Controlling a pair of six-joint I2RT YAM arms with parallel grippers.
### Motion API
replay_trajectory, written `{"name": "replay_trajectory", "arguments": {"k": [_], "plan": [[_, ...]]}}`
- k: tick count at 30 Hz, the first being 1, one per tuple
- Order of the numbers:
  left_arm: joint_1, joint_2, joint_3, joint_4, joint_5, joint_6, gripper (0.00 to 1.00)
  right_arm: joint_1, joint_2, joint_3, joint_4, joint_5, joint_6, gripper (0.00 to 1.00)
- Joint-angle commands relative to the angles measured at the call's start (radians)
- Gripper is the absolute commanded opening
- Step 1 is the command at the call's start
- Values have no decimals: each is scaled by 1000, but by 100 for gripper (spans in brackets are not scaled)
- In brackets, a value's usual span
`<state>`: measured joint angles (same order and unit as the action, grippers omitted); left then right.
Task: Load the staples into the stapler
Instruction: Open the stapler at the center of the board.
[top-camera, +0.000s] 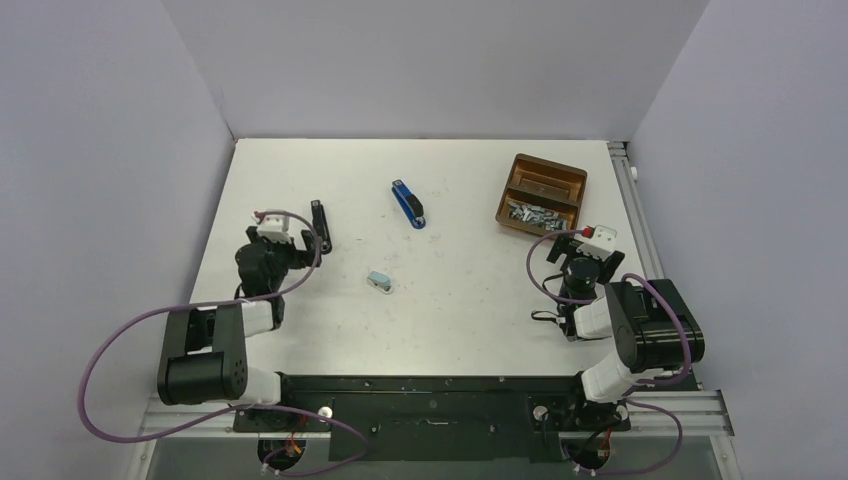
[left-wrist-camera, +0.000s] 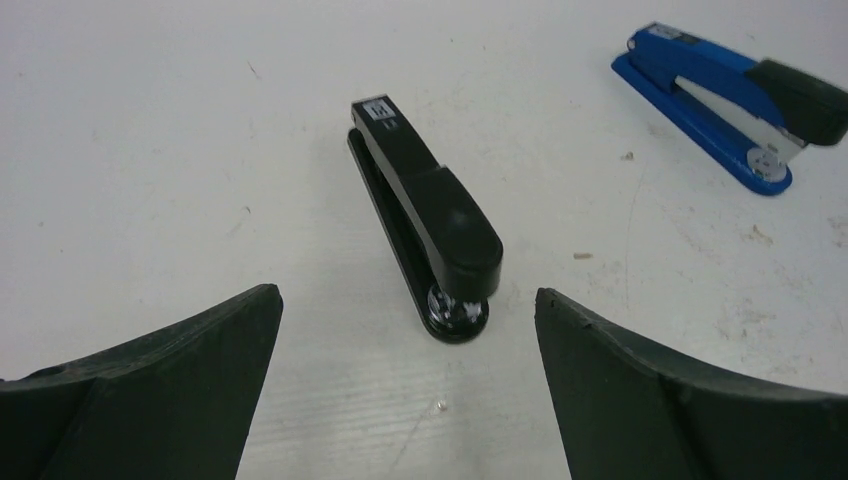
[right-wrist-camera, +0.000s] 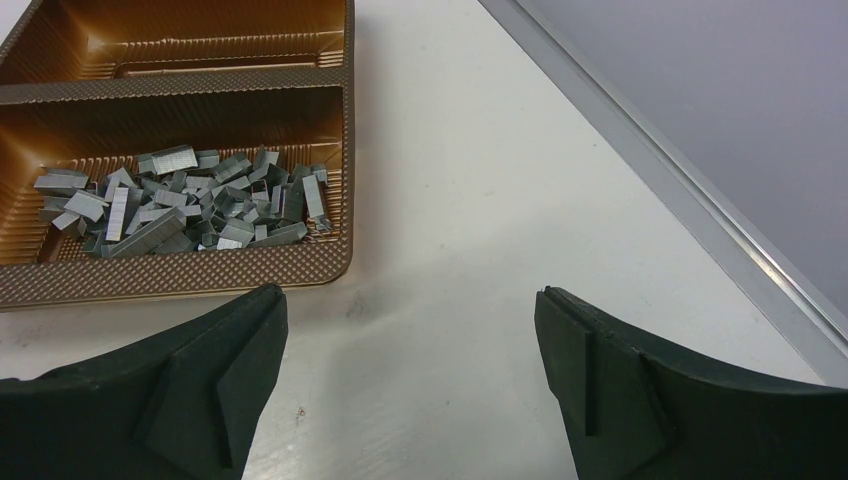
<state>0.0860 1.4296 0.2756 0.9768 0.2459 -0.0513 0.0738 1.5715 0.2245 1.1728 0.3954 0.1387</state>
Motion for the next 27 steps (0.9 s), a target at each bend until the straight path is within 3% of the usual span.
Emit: {"name": "replay_trajectory", "arguments": {"k": [1, 5, 7, 10, 12, 14, 15, 16, 17, 21, 27], "plan": [[53, -62, 257, -404, 65, -76, 96, 9, -8, 4, 50, 5, -4, 94], [70, -94, 411, -645, 100, -81, 96, 43, -49, 28, -10, 16, -40, 94], [70, -140, 443, -706, 118, -83, 96, 99, -95, 71, -121, 108, -70, 94], [69, -167, 512, -831, 129, -79, 96, 127, -187, 142, -283, 130, -88, 94], [70, -166, 574, -933, 138, -64, 96, 126, -288, 187, -436, 198, 79, 94], [69, -158, 618, -1016, 140, -41, 96, 97, -391, 280, -727, 258, 445, 95], [69, -154, 634, -1047, 136, -32, 96, 67, -412, 303, -798, 202, 464, 89], [69, -148, 647, -1072, 132, -22, 96, 43, -425, 308, -767, 95, 395, 87], [69, -143, 658, -1093, 129, -7, 96, 40, -432, 310, -746, 26, 349, 87], [67, -114, 678, -1150, 119, 40, 96, 46, -424, 394, -841, -216, 421, 87], [7, -55, 684, -1185, 28, 72, 96, 361, -312, 584, -979, -101, 262, 87]]}}
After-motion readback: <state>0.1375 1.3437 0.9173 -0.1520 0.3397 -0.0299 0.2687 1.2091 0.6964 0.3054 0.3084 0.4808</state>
